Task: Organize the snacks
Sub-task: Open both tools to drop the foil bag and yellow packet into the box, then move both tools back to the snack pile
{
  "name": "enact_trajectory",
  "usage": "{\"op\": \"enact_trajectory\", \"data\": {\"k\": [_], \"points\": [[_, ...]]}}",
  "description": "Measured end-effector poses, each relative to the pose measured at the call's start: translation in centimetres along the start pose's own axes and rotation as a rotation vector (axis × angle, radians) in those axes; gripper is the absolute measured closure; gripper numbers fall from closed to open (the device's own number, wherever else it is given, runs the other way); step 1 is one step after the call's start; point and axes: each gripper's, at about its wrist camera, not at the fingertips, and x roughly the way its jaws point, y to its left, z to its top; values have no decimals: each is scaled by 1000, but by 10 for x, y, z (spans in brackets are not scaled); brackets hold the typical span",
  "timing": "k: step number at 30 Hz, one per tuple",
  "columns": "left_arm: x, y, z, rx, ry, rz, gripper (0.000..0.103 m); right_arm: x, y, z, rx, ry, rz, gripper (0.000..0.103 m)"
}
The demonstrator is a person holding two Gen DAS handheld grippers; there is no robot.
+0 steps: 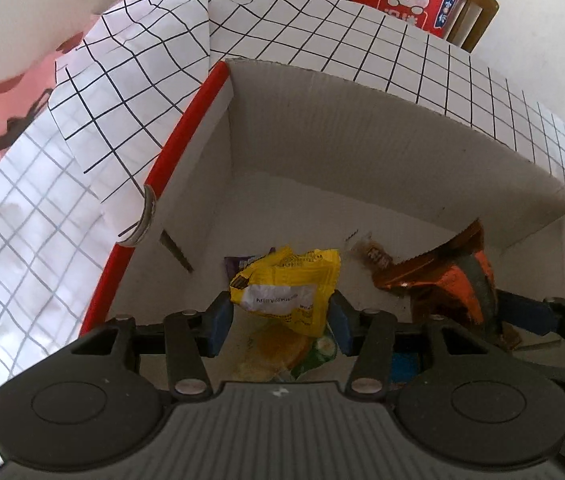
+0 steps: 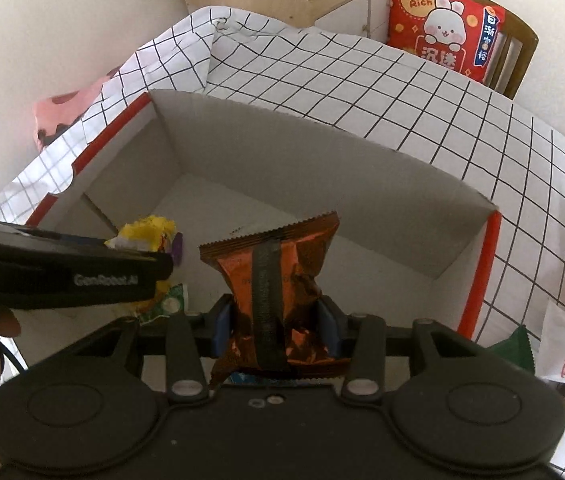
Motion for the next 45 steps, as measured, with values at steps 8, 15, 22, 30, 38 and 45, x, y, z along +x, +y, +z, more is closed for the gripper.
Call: {"op": "enact_trajectory", "data": {"k": [8, 15, 22, 30, 38, 45], "points": [[0, 2, 0, -10, -6, -14, 50, 1, -1, 1, 5, -1, -14, 53], [-11, 10, -6, -36, -37, -38, 47, -13, -2, -4, 9, -31, 7, 40], [-32, 13, -15, -55, -87, -74, 40, -38, -3, -12, 6, -78, 42, 32], [-69, 5, -35, -52, -167, -104, 40, -76, -9, -26, 25, -152, 83, 22], [-109, -19, -57, 9, -269, -112, 39, -113, -23, -44, 61, -216, 124, 17], [-136, -42, -76, 46, -343, -128, 36, -146, -40, -64, 87, -279, 151, 16]]}}
